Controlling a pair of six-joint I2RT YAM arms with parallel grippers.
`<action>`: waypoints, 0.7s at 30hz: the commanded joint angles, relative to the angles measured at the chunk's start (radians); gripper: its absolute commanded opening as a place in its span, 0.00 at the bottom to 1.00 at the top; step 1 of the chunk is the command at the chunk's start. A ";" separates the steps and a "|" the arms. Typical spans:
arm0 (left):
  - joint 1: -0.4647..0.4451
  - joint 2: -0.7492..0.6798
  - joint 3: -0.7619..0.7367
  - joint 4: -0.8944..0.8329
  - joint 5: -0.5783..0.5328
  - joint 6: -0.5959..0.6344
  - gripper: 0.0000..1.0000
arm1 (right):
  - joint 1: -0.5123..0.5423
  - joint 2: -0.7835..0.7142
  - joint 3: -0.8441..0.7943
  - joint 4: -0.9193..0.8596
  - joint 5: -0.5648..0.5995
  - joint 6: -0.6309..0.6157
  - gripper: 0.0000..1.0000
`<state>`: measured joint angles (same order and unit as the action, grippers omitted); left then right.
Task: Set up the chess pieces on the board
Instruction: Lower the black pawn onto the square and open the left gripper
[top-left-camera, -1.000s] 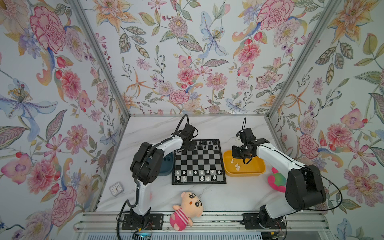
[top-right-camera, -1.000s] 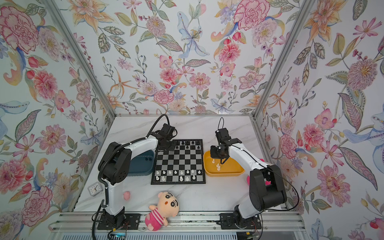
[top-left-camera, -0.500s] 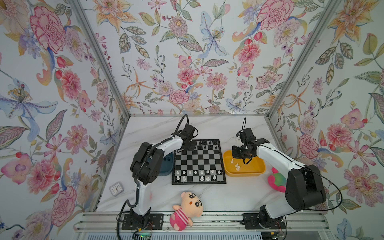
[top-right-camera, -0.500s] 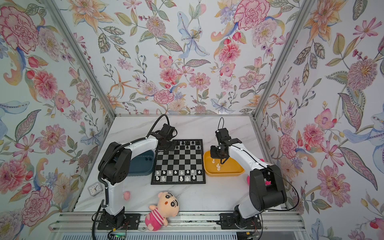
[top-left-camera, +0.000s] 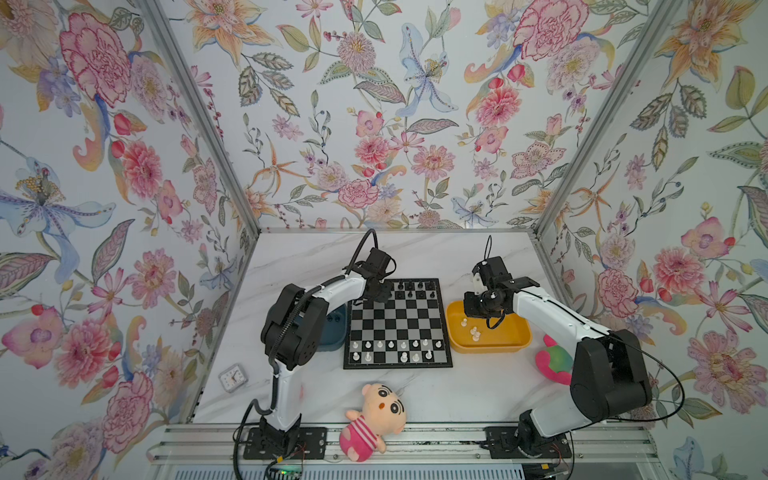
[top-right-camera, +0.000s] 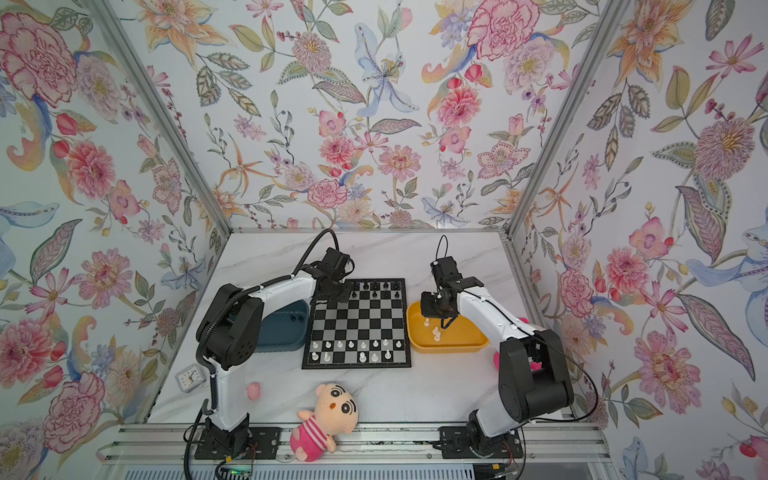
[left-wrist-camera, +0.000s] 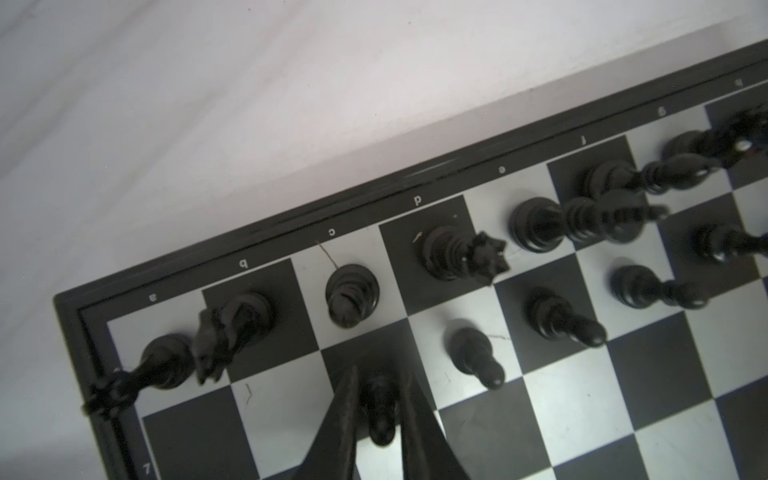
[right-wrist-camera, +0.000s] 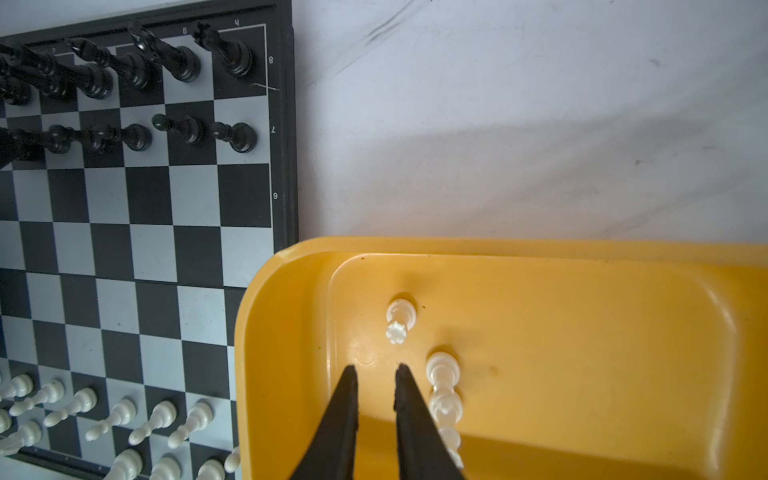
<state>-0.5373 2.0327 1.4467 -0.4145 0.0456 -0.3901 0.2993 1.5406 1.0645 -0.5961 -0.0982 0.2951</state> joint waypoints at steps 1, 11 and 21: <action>-0.011 -0.019 -0.011 -0.011 -0.009 -0.010 0.22 | -0.008 -0.011 -0.011 0.004 -0.009 0.011 0.19; -0.011 -0.057 -0.011 -0.018 -0.009 -0.009 0.22 | -0.006 -0.017 -0.012 0.010 -0.014 0.011 0.19; -0.011 -0.095 -0.016 -0.027 0.007 -0.009 0.23 | -0.005 -0.030 -0.018 0.011 -0.017 0.014 0.20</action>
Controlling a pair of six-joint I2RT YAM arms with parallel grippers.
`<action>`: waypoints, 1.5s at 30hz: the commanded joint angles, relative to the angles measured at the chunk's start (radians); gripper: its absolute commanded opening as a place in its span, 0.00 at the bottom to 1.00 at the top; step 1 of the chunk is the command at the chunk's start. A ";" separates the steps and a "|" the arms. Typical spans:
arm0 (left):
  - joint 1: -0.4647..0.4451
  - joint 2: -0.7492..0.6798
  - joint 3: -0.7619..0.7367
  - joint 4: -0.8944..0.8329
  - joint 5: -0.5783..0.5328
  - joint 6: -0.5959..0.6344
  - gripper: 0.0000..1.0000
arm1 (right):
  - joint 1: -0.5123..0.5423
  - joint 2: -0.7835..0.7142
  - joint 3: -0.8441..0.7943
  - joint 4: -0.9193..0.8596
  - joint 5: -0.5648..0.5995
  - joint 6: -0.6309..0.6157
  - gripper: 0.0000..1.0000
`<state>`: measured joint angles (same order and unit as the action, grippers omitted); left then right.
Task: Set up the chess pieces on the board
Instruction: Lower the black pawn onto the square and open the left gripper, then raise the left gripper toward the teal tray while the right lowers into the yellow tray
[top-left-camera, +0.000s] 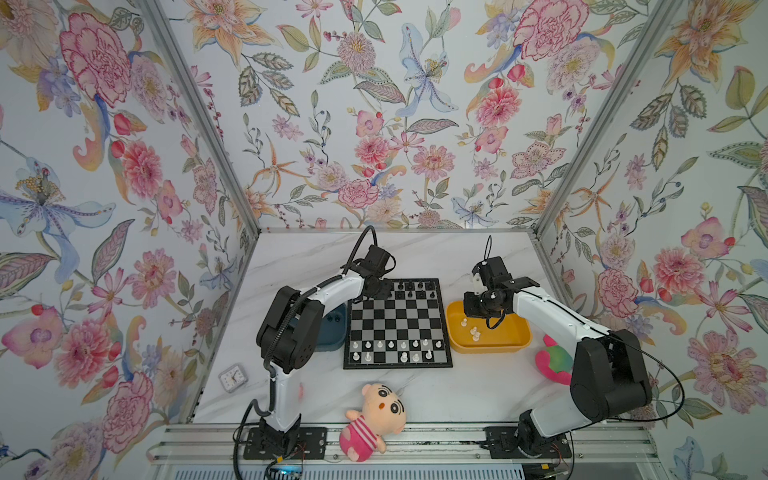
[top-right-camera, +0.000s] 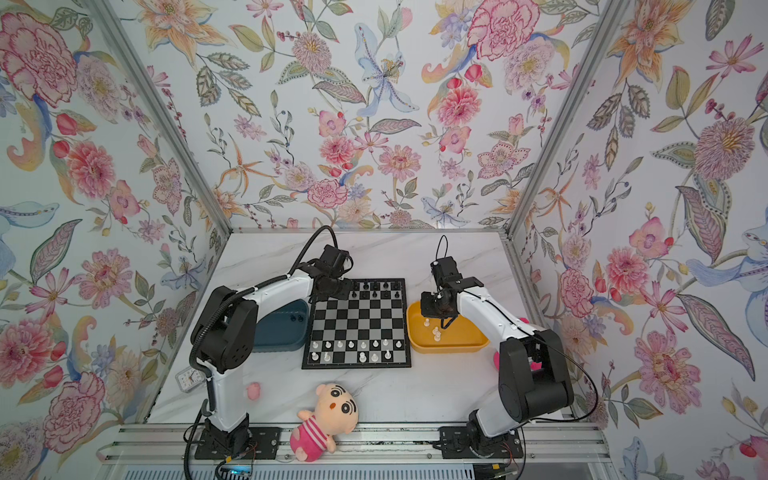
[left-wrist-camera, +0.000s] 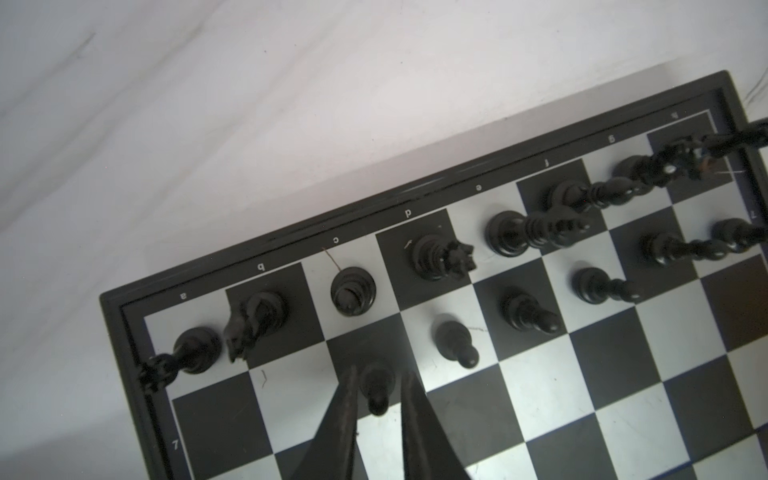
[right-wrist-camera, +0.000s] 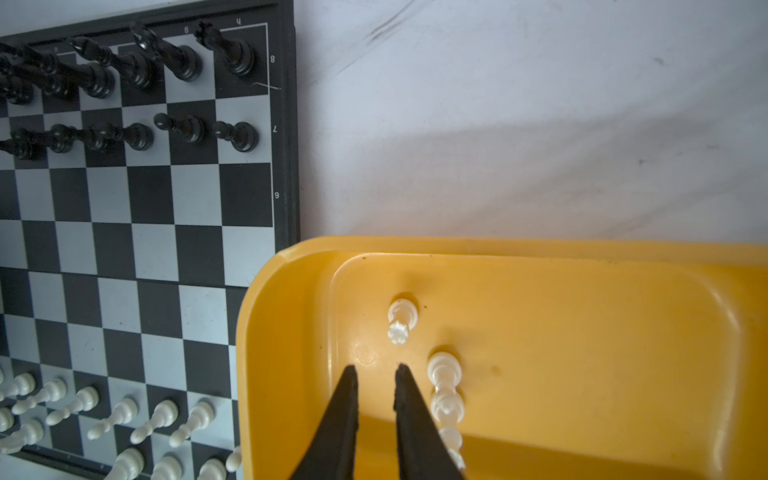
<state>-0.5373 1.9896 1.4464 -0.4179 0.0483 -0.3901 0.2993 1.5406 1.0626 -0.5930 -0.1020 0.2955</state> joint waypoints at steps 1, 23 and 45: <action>-0.012 -0.059 -0.017 -0.025 0.004 -0.007 0.23 | -0.006 -0.032 -0.017 0.009 -0.013 0.013 0.19; 0.113 -0.539 -0.237 0.244 0.163 0.015 0.33 | -0.009 -0.054 0.054 -0.124 0.036 -0.035 0.21; 0.356 -0.708 -0.525 0.516 0.272 -0.061 0.42 | -0.013 -0.005 0.032 -0.269 0.068 -0.074 0.26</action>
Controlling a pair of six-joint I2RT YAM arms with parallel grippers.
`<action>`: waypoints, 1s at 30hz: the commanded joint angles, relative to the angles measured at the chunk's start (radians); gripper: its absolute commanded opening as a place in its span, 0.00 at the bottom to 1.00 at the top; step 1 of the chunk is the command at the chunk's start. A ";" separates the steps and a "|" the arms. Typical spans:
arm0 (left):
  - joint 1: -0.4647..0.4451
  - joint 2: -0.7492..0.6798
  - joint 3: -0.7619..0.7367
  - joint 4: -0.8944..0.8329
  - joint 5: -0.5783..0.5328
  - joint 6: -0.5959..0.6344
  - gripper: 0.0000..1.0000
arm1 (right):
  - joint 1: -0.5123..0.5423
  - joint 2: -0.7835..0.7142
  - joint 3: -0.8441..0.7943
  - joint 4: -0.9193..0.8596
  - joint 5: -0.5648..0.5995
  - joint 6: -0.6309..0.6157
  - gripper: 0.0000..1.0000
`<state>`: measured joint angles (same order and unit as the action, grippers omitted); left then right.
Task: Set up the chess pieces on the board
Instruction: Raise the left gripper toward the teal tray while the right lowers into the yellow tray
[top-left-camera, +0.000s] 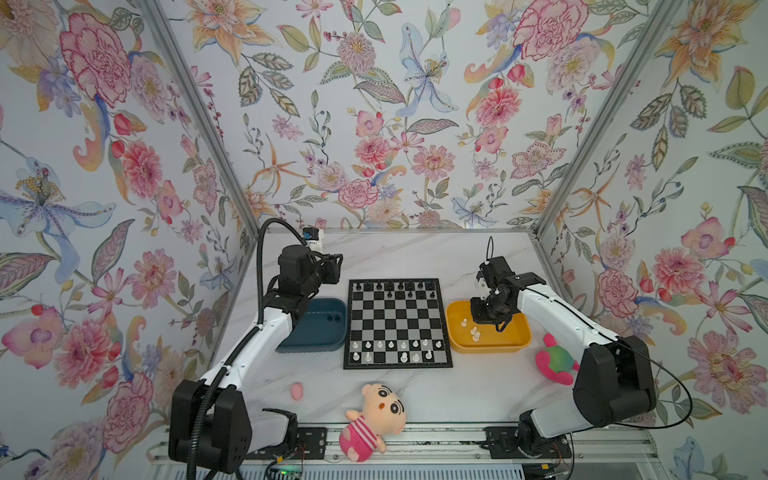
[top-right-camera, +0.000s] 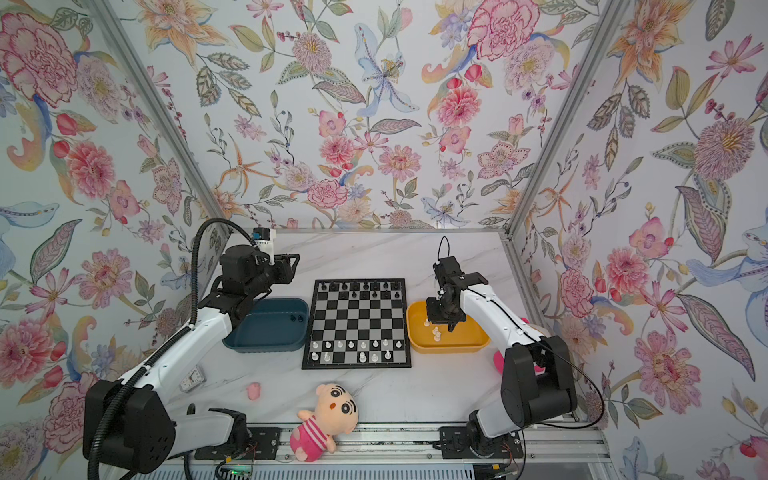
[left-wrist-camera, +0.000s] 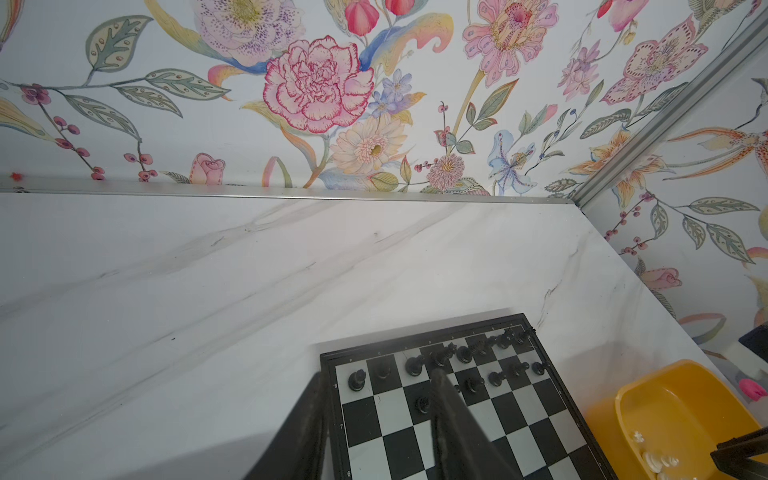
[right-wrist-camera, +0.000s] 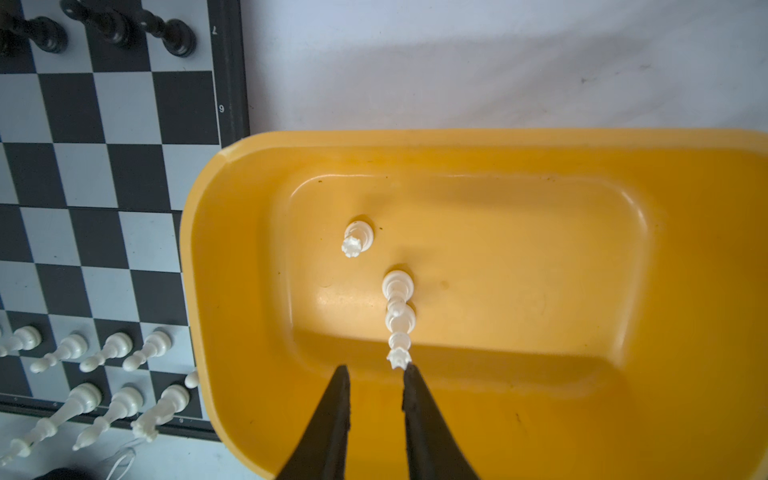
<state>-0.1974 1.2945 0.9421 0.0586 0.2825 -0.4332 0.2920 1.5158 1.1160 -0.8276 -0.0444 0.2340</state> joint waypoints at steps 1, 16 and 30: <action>0.019 -0.011 -0.025 0.045 0.042 -0.020 0.42 | -0.006 0.021 -0.026 -0.035 0.010 -0.012 0.27; 0.027 0.014 -0.031 0.057 0.069 -0.037 0.42 | -0.014 0.066 -0.064 -0.026 0.038 -0.021 0.34; 0.030 0.015 -0.034 0.055 0.070 -0.036 0.42 | -0.020 0.107 -0.062 0.006 0.021 -0.021 0.34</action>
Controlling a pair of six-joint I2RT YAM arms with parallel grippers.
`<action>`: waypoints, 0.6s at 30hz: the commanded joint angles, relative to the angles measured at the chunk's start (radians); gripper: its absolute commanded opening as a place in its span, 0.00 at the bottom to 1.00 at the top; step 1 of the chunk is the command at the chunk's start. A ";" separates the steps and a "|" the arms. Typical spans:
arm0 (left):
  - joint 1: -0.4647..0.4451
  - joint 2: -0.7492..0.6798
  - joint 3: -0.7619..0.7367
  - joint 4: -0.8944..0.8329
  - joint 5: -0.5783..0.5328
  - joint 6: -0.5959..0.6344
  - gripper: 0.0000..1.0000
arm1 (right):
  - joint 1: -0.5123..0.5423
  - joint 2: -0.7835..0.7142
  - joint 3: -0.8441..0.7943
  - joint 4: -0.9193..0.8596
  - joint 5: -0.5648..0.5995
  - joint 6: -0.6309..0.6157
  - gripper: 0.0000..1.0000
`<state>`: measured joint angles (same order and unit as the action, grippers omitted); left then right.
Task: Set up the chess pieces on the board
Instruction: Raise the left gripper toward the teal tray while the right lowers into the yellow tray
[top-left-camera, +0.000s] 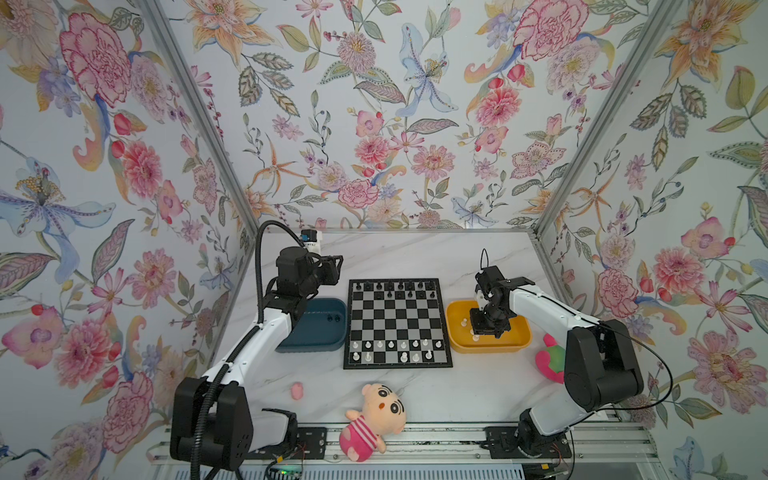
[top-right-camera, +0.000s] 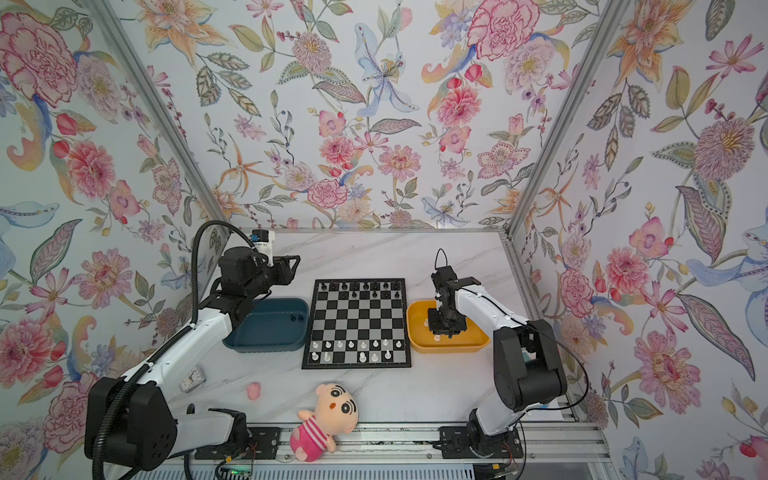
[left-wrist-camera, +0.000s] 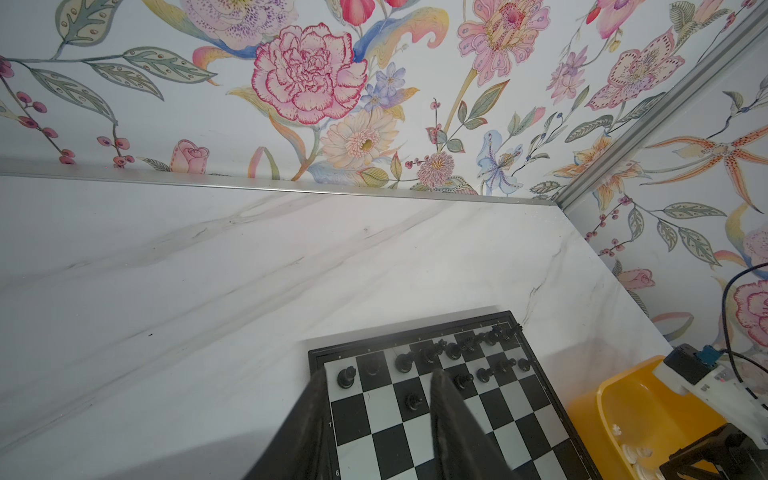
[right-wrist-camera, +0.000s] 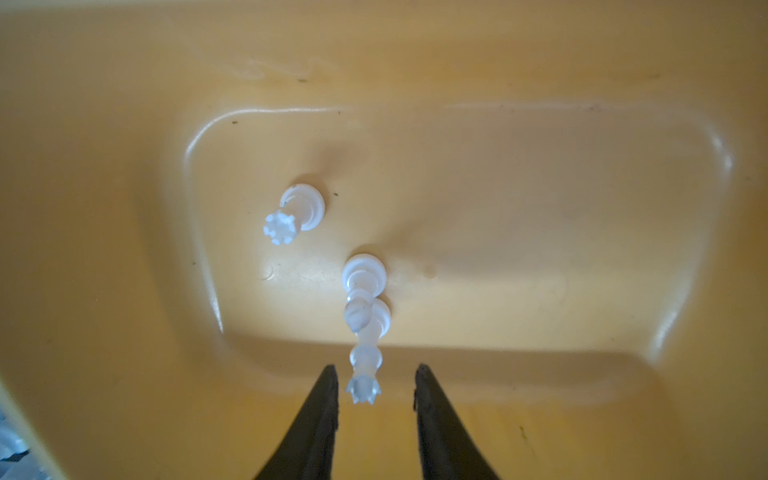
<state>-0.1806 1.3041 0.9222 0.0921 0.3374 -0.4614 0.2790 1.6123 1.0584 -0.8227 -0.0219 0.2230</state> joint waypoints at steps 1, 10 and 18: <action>0.013 0.004 -0.014 0.018 0.014 -0.006 0.42 | -0.006 0.012 -0.006 0.002 -0.002 -0.010 0.34; 0.015 0.007 -0.014 0.019 0.015 -0.008 0.42 | -0.007 0.024 -0.012 0.011 -0.013 -0.011 0.27; 0.016 0.011 -0.016 0.017 0.019 -0.007 0.42 | -0.006 0.035 -0.017 0.013 -0.019 -0.011 0.26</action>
<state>-0.1757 1.3041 0.9222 0.0921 0.3374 -0.4614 0.2790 1.6337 1.0565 -0.8124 -0.0338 0.2199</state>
